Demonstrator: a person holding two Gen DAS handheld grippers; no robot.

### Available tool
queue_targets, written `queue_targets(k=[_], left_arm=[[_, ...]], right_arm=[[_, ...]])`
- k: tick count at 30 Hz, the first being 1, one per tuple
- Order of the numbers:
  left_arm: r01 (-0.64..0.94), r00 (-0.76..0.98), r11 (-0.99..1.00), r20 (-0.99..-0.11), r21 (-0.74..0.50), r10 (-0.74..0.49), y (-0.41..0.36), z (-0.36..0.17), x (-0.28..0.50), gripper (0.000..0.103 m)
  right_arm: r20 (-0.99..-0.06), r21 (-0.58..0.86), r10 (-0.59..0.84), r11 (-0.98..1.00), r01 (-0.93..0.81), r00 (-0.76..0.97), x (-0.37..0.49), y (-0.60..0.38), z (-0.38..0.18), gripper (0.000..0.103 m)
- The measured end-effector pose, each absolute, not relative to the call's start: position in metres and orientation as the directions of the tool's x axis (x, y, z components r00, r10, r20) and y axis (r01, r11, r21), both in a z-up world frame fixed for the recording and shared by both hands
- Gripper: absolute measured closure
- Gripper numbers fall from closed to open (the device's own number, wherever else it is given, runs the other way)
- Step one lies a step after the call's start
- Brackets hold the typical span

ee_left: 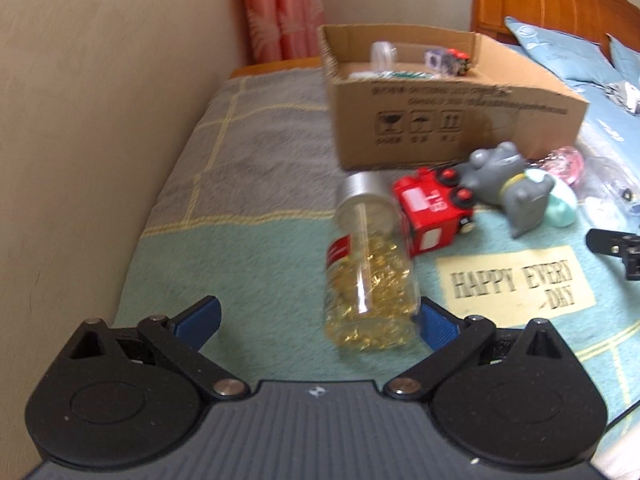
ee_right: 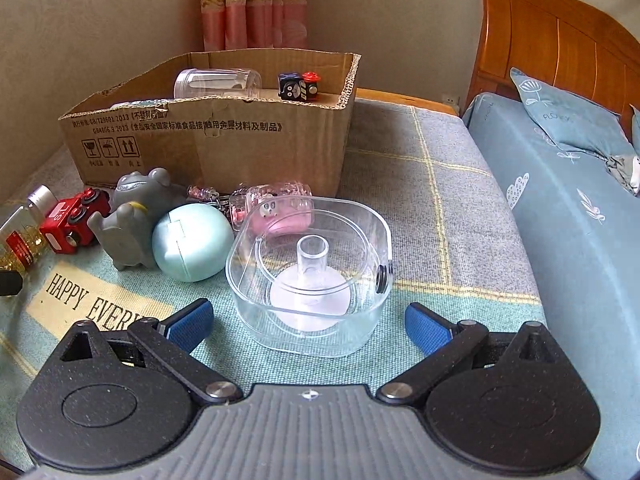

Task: Organize rigid objects
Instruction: 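Move the left tool toward the gold capsule bottle, then position the left tool fingers around the capsule bottle lying on its side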

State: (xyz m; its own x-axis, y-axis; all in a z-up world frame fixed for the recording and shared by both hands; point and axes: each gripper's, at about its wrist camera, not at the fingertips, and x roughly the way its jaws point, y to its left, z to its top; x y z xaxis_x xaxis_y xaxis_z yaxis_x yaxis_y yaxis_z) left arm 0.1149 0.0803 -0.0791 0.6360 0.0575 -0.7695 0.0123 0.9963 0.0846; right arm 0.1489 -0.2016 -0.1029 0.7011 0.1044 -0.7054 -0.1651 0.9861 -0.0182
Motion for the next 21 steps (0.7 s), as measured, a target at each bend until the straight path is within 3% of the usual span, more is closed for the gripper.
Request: queue_targets(k=[15,21], left_arm=[[-0.148,0.615,0.980,-0.763,0.134,0.198,0.120,-0.082,0.130,0.001],[-0.174,0.624,0.978,-0.756,0.112,0.198,0.129,-0.085,0.143,0.001]], right_arm=[[-0.690,-0.016,0.116,0.985,-0.175,0.714,0.146,-0.204,-0.104,0.000],[-0.685,-0.017,0.116,0.984,-0.175,0.720,0.146,-0.204,-0.104,0.000]])
